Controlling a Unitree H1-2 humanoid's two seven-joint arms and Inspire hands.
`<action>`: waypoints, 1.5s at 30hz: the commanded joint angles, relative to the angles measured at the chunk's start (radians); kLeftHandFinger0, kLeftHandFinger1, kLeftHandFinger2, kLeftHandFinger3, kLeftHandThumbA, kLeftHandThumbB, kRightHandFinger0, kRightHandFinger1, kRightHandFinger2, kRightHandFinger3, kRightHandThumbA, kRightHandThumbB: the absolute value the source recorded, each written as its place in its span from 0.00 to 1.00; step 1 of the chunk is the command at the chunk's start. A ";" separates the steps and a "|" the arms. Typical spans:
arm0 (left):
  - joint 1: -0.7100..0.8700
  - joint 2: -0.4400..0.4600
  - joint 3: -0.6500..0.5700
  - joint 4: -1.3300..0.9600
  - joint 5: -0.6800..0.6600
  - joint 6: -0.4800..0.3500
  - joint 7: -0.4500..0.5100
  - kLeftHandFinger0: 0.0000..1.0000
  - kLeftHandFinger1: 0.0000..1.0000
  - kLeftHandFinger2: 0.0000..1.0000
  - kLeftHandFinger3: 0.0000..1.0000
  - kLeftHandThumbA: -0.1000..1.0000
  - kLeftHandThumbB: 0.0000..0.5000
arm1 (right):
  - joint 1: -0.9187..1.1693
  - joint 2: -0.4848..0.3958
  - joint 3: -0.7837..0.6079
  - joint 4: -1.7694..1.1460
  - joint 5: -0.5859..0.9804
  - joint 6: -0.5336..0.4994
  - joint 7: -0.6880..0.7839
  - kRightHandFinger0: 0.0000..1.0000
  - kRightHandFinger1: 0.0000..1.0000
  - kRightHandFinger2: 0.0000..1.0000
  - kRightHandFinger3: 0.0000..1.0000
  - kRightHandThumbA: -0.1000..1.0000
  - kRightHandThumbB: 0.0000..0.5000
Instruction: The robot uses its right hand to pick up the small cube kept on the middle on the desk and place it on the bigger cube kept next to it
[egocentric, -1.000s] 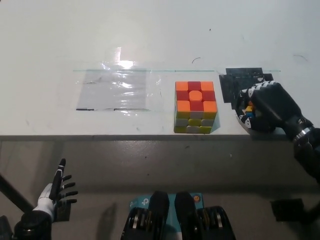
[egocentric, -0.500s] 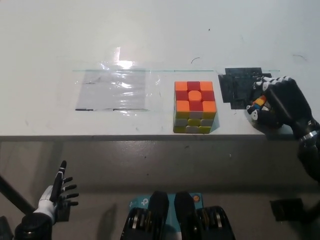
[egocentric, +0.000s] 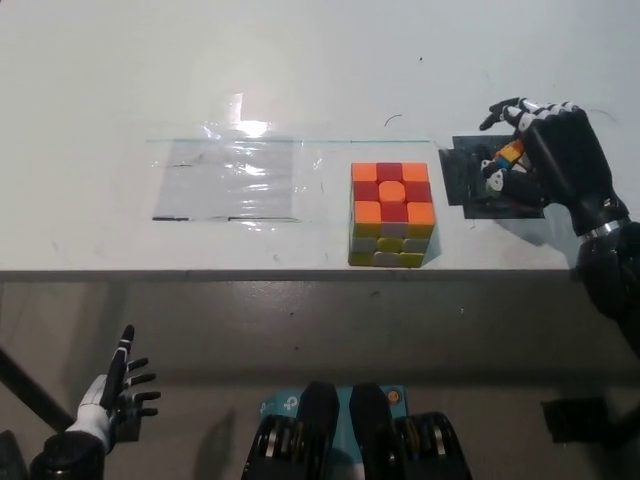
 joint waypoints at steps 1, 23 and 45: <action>-0.016 0.015 -0.008 -0.016 0.010 -0.039 -0.001 0.59 0.64 0.73 0.81 1.00 0.12 | -0.071 -0.012 0.011 -0.004 0.023 -0.036 -0.092 0.00 0.30 0.65 0.57 0.00 0.57; 0.043 0.007 -0.015 -0.027 0.011 -0.043 -0.003 0.64 0.67 0.78 0.85 1.00 0.03 | -0.149 0.028 0.058 -0.154 -0.007 -0.036 0.002 0.00 0.17 0.57 0.50 0.00 0.47; 0.054 0.008 -0.016 -0.025 0.013 -0.046 0.001 0.66 0.71 0.81 0.86 1.00 0.04 | -0.131 0.104 0.048 -0.259 -0.043 -0.036 0.077 0.00 0.02 0.51 0.50 0.00 0.71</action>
